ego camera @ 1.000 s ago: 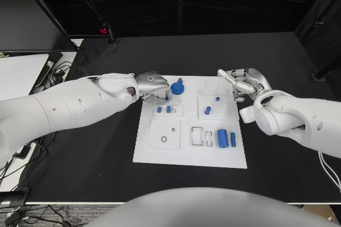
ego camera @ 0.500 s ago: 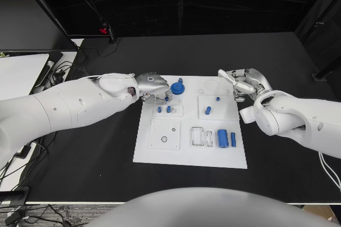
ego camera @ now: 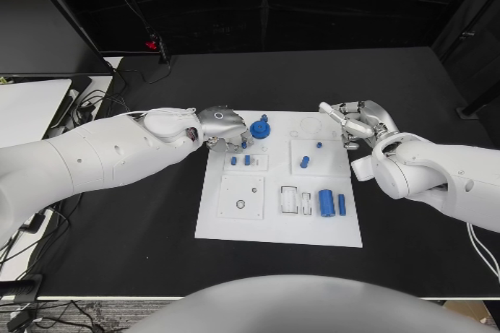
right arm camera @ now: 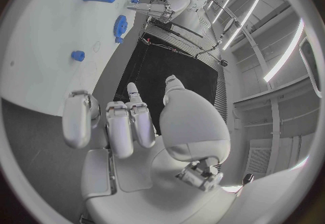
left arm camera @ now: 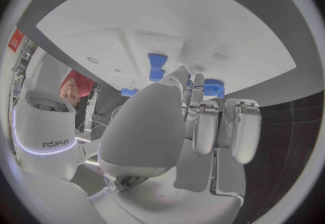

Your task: Assemble the parts on the task board

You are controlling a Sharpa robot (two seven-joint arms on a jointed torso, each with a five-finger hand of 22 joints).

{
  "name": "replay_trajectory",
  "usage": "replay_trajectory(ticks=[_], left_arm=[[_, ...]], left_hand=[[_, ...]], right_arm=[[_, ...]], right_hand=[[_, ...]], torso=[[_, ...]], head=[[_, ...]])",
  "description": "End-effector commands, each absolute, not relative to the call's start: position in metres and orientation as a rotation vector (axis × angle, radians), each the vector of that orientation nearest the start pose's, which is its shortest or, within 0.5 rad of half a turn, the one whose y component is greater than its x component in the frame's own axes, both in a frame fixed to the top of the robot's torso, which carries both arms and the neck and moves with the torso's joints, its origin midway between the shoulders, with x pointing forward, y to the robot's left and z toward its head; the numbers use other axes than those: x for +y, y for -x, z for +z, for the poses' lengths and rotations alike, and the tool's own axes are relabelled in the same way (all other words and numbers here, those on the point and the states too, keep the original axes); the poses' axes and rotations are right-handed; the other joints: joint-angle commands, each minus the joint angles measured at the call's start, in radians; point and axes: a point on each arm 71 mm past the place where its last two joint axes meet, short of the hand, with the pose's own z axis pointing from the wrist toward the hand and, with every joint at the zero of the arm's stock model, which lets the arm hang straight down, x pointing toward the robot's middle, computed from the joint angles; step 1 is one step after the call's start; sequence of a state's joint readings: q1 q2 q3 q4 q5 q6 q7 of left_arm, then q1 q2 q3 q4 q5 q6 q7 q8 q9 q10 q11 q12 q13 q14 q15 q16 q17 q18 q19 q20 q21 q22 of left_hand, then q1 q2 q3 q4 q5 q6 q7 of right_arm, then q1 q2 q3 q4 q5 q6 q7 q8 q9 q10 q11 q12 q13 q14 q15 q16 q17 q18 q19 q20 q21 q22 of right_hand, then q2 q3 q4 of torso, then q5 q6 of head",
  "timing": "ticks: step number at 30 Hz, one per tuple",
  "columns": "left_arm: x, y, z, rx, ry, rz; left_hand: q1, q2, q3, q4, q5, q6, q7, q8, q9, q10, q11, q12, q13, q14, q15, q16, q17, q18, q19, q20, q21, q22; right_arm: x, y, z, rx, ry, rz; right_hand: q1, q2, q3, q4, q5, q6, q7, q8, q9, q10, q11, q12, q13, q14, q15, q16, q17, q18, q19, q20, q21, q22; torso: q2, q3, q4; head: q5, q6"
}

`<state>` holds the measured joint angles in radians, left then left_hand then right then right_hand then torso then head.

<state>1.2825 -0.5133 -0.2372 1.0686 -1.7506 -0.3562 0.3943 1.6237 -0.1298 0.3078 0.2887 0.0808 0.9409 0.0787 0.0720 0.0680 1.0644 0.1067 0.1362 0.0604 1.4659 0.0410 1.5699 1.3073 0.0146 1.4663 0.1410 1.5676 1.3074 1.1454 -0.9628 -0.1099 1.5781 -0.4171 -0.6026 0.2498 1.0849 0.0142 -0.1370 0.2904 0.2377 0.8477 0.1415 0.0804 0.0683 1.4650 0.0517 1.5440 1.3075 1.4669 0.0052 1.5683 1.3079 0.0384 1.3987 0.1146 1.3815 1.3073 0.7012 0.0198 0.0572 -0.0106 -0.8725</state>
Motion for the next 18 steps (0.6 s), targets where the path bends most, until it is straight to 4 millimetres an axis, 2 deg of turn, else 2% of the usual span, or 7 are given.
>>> replay_trajectory(ticks=[1, 4, 7, 10, 11, 13, 18], left_arm=[[0.138, -0.528, -0.221, 1.450, -0.902, -0.696], [0.139, -0.528, -0.219, 1.430, -0.891, -0.689], [0.143, -0.528, -0.218, 1.417, -0.886, -0.688], [0.149, -0.527, -0.217, 1.401, -0.889, -0.695], [0.152, -0.526, -0.217, 1.397, -0.890, -0.697], [0.158, -0.525, -0.216, 1.393, -0.894, -0.699], [0.172, -0.523, -0.210, 1.395, -0.905, -0.701]], left_hand=[[-0.007, -0.005, 0.007, 0.001, -0.002, -0.028, -0.015, -0.007, -0.002, 0.001, 0.003, -0.006, 0.002, 0.105, 0.009, 0.001, 0.263, -0.015, 0.104, 0.008, 0.003, 0.263], [-0.017, -0.008, 0.007, 0.001, -0.001, -0.070, -0.040, -0.006, -0.003, 0.002, 0.003, -0.007, 0.002, 0.105, 0.009, 0.001, 0.263, -0.015, 0.104, 0.008, 0.003, 0.263], [-0.023, -0.014, 0.003, 0.001, -0.002, -0.089, -0.049, -0.003, -0.002, 0.003, 0.003, -0.008, 0.002, 0.105, 0.009, 0.001, 0.263, -0.015, 0.104, 0.008, 0.003, 0.263], [-0.054, -0.051, -0.031, 0.001, 0.008, -0.107, -0.050, 0.007, 0.000, 0.000, 0.002, -0.009, 0.003, 0.105, 0.006, 0.001, 0.263, -0.015, 0.104, 0.007, 0.003, 0.263], [-0.061, -0.056, -0.040, 0.001, 0.012, -0.115, -0.043, 0.008, 0.000, -0.003, 0.002, -0.010, 0.003, 0.105, 0.005, 0.001, 0.263, -0.015, 0.104, 0.007, 0.003, 0.263], [-0.081, -0.070, -0.068, 0.001, 0.017, -0.135, -0.010, 0.016, 0.001, -0.004, 0.001, -0.008, 0.004, 0.105, 0.004, 0.001, 0.263, -0.015, 0.104, 0.006, 0.003, 0.263], [-0.106, -0.086, -0.132, 0.003, 0.017, -0.183, 0.006, 0.036, 0.002, -0.025, 0.002, -0.007, 0.005, 0.105, 0.004, 0.001, 0.263, -0.015, 0.104, 0.005, 0.003, 0.263]], right_arm=[[-0.262, -0.459, -0.220, 1.502, -0.862, 1.043], [-0.262, -0.459, -0.220, 1.504, -0.863, 1.044], [-0.262, -0.459, -0.220, 1.505, -0.863, 1.044], [-0.262, -0.459, -0.220, 1.505, -0.863, 1.044], [-0.263, -0.459, -0.220, 1.505, -0.863, 1.043], [-0.263, -0.459, -0.220, 1.504, -0.863, 1.043], [-0.264, -0.459, -0.220, 1.502, -0.863, 1.039]], right_hand=[[0.005, 0.012, -0.010, 0.000, 0.006, 0.014, 0.002, 0.007, 0.002, 0.070, 0.009, 0.000, 0.233, 0.104, 0.005, 0.002, 0.263, 0.019, -0.001, 0.006, -0.001, 0.187], [0.005, 0.012, -0.011, 0.000, 0.006, 0.015, 0.002, 0.008, 0.002, 0.070, 0.009, 0.000, 0.233, 0.104, 0.005, 0.002, 0.263, 0.019, -0.001, 0.006, -0.001, 0.187], [0.005, 0.012, -0.011, 0.000, 0.006, 0.015, 0.002, 0.008, 0.002, 0.070, 0.009, 0.000, 0.233, 0.104, 0.005, 0.002, 0.263, 0.019, -0.001, 0.006, -0.001, 0.187], [0.006, 0.013, -0.012, 0.000, 0.006, 0.017, 0.002, 0.008, 0.002, 0.069, 0.009, -0.001, 0.233, 0.104, 0.005, 0.002, 0.263, 0.019, -0.001, 0.006, -0.001, 0.187], [0.006, 0.013, -0.012, 0.000, 0.006, 0.017, 0.002, 0.008, 0.002, 0.069, 0.009, -0.001, 0.233, 0.104, 0.005, 0.002, 0.263, 0.019, -0.001, 0.006, -0.001, 0.187], [0.006, 0.013, -0.012, 0.000, 0.006, 0.017, 0.002, 0.008, 0.002, 0.069, 0.009, -0.001, 0.233, 0.104, 0.005, 0.002, 0.263, 0.019, -0.001, 0.006, -0.001, 0.187], [0.006, 0.013, -0.012, 0.000, 0.006, 0.018, 0.002, 0.009, 0.002, 0.068, 0.009, -0.001, 0.232, 0.104, 0.005, 0.002, 0.263, 0.019, -0.001, 0.007, 0.000, 0.188]], torso=[[0.001, 0.0001, 0.0005], [0.000, -0.0004, 0.0008], [0.000, -0.0002, 0.0008], [0.000, -0.0005, 0.0007], [0.000, -0.0004, 0.0015], [-0.001, 0.0000, 0.0017], [-0.001, 0.0005, 0.0017]], head=[[0.001, 0.000], [-0.001, 0.000], [-0.001, 0.000], [-0.004, 0.000], [-0.007, 0.000], [-0.012, 0.000], [-0.012, 0.000]])
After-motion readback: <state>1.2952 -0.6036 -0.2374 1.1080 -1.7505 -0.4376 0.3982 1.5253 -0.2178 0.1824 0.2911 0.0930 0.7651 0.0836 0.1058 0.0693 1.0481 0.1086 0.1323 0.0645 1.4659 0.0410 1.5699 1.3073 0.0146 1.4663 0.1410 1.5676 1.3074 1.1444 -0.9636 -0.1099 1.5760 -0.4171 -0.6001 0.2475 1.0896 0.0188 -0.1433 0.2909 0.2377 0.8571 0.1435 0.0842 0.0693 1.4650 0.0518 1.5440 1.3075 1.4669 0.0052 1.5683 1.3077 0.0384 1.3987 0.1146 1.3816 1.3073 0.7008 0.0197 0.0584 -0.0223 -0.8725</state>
